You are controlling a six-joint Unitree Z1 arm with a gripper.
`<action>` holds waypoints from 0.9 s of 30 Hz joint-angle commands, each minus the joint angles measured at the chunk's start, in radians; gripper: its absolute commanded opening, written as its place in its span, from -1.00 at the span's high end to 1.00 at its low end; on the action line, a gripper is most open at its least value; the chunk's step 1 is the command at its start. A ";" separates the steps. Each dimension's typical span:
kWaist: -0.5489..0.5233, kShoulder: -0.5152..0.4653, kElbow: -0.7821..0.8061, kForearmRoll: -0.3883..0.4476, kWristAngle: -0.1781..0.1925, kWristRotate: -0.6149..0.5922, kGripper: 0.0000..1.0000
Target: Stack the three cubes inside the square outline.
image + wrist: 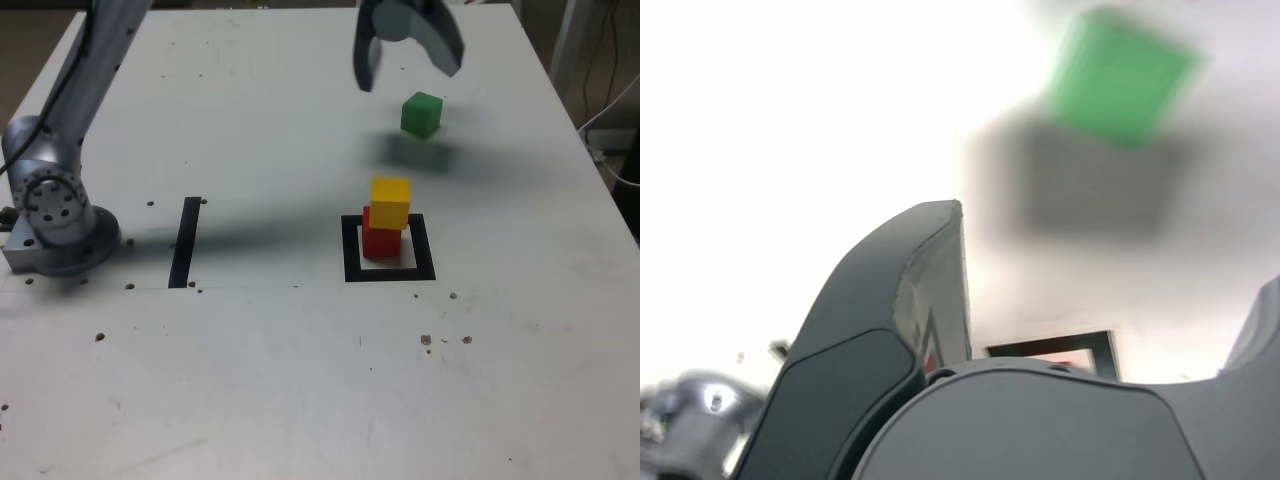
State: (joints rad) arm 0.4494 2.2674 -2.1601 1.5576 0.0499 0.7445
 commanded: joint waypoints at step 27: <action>0.046 0.228 -0.189 0.036 -0.032 0.222 -0.61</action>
State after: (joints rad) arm 0.5028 2.4885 -2.3452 1.5745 0.0181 0.9661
